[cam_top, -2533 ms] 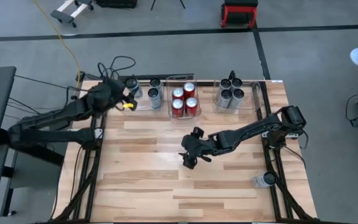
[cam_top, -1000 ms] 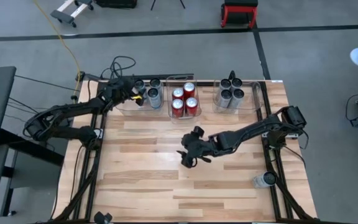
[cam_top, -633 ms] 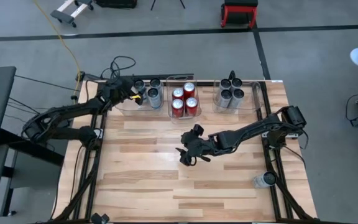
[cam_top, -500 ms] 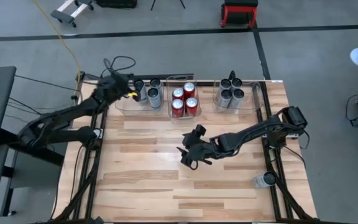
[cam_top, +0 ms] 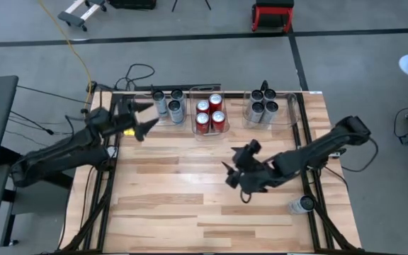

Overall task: Sort soda cans
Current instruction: Put the white-blue soda can into the left transparent bin

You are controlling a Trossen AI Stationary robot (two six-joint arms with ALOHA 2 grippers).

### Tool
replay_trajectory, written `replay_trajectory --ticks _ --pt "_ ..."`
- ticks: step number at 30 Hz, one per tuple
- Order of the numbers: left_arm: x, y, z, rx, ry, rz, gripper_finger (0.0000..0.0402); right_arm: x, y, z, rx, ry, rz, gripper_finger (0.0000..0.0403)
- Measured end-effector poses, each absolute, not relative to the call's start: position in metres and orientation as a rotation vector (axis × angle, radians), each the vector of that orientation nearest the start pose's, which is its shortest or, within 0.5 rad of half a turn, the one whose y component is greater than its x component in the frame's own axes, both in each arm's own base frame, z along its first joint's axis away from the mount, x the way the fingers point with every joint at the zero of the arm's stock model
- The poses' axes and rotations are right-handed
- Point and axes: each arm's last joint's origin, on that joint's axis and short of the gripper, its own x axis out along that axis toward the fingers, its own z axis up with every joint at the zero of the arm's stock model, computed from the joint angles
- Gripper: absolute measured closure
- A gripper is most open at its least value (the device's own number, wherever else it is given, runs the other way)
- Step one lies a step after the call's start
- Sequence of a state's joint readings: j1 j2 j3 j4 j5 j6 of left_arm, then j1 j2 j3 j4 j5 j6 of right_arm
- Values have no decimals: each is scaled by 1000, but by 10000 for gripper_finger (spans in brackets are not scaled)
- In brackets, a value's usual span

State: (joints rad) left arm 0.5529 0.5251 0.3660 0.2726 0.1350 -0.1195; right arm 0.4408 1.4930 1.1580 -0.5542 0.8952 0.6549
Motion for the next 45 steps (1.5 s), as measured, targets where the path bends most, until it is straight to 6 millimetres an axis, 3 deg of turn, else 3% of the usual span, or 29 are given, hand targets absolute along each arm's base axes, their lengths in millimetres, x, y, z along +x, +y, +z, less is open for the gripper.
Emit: replay_trajectory --ticks 8,14,22,36,45 --pt "117 33 229 -144 -275 205 26 243 116 283 172 557 -696 81" --pt "126 19 217 -106 -212 279 26 232 119 281 232 566 -733 81" --pt "142 11 208 -97 -144 278 26 228 128 279 273 619 -675 81" --pt "182 4 205 -28 47 227 26 199 169 275 328 795 -439 81" --pt "213 3 204 -23 126 205 26 186 165 275 463 1048 -501 77"
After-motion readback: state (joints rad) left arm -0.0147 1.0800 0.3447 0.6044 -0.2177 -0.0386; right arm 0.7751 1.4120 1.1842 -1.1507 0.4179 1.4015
